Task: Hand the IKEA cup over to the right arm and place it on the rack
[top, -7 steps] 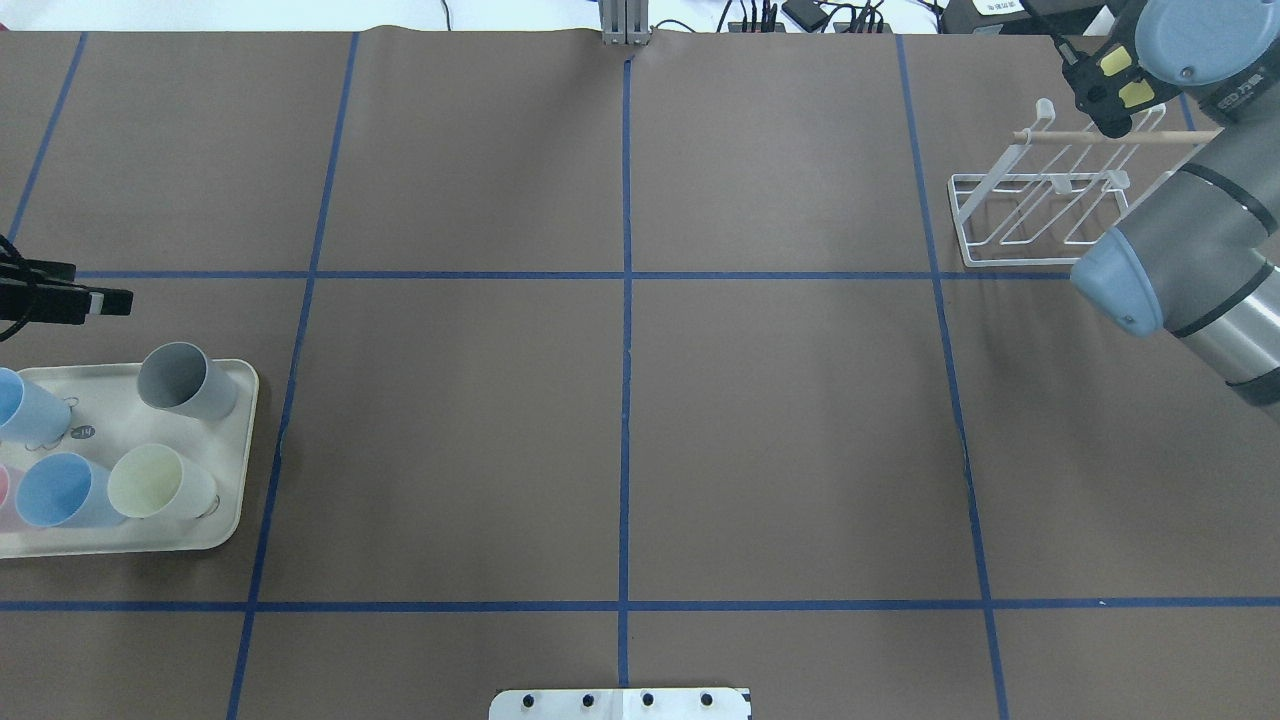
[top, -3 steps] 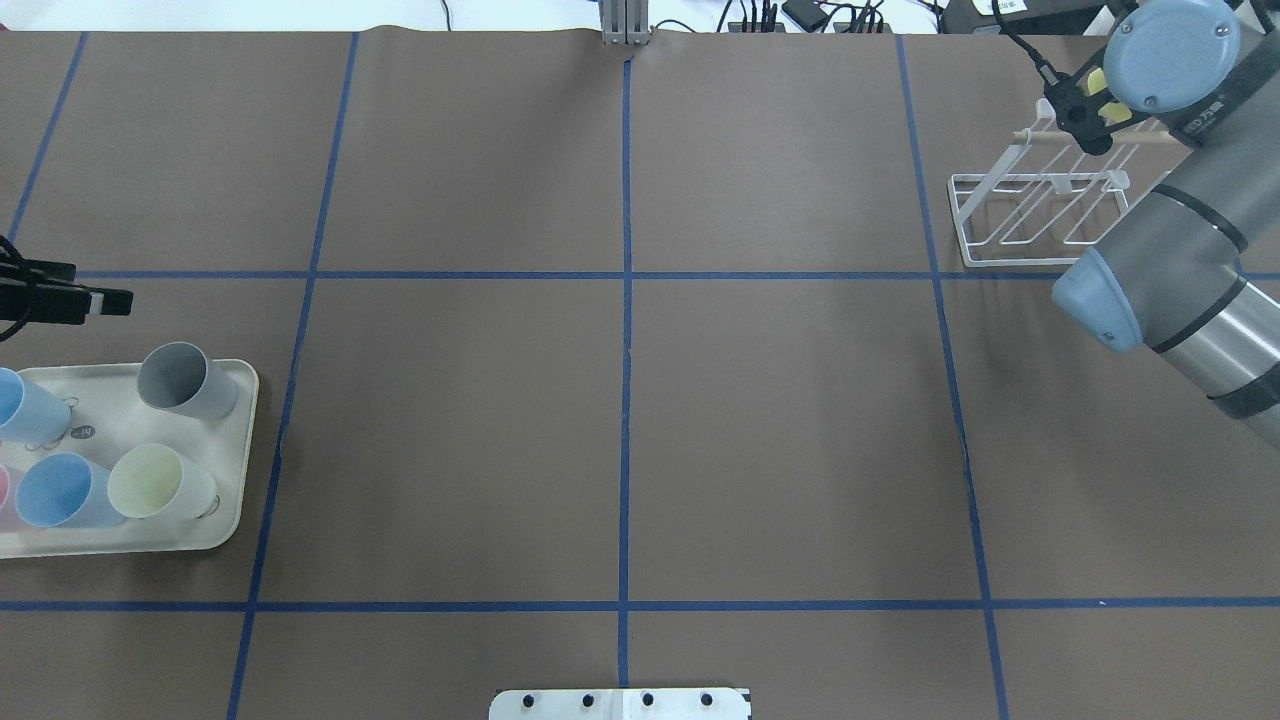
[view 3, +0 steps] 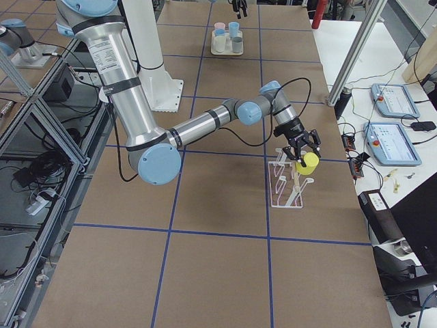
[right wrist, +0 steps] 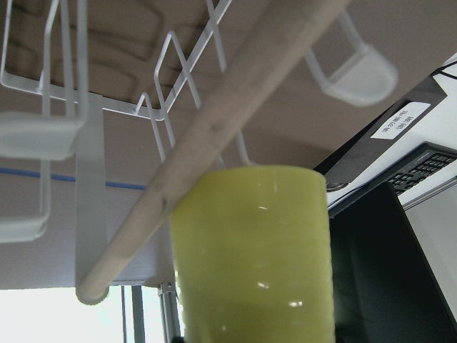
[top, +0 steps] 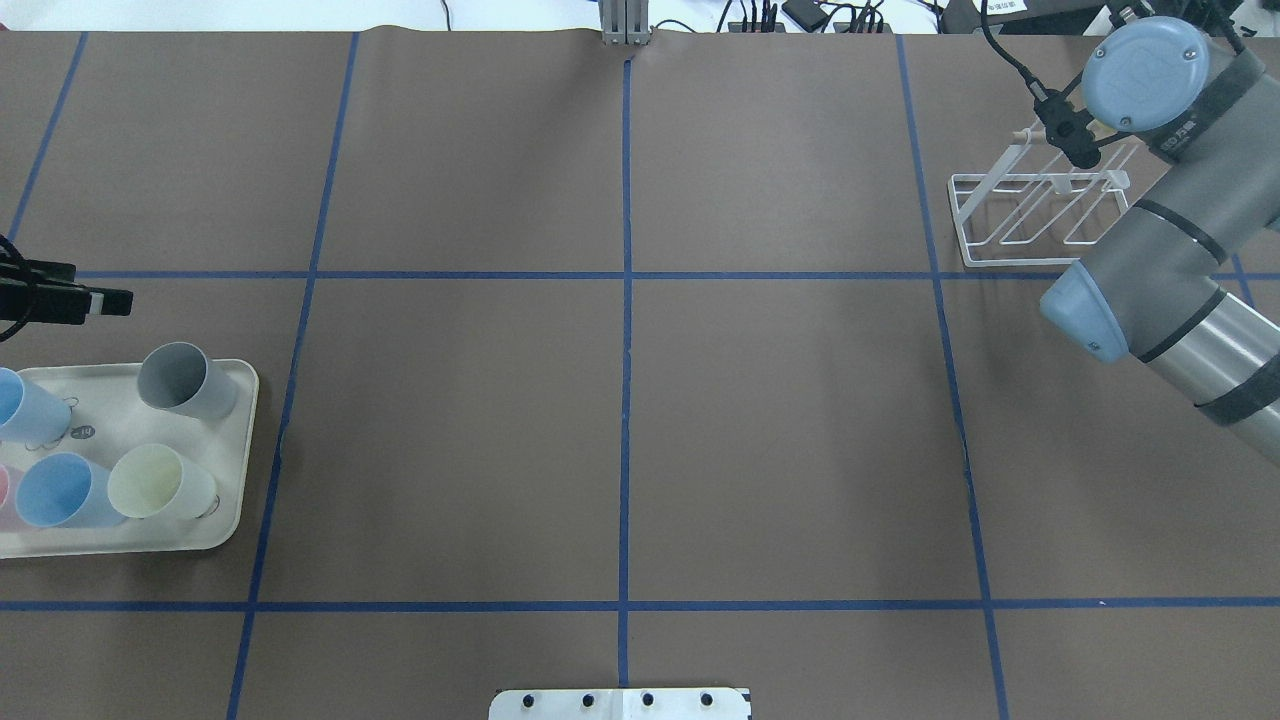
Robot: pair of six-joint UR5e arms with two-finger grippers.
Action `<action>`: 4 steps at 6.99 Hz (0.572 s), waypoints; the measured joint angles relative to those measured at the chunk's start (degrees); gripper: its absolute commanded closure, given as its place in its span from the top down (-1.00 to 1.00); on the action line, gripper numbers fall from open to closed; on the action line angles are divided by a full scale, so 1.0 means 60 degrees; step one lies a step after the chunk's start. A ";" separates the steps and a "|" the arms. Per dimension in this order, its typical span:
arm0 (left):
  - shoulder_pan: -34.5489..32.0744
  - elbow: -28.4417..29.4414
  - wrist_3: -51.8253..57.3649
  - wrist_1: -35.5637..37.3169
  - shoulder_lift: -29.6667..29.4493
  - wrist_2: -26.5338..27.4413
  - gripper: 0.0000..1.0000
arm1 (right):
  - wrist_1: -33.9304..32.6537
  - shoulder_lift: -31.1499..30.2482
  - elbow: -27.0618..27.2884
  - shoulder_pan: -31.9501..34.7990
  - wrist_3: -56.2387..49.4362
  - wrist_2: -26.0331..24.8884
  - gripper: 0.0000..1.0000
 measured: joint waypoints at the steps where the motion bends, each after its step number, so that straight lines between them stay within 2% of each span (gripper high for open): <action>1: 0.0000 0.0001 0.0000 0.0000 0.0000 0.0000 1.00 | 0.0000 0.0002 -0.0077 -0.0071 0.0096 -0.0014 -1.00; 2: 0.0004 0.0002 0.0000 0.0000 0.0000 0.0000 1.00 | 0.0001 0.0004 -0.0130 -0.0145 0.0169 -0.0065 -0.83; 3: 0.0010 0.0002 0.0000 0.0000 0.0000 0.0000 1.00 | 0.0001 0.0005 -0.0189 -0.0209 0.0212 -0.0156 -0.42; 4: 0.0012 0.0002 0.0000 0.0000 0.0000 0.0000 1.00 | 0.0004 0.0019 -0.0269 -0.0273 0.0234 -0.0226 0.15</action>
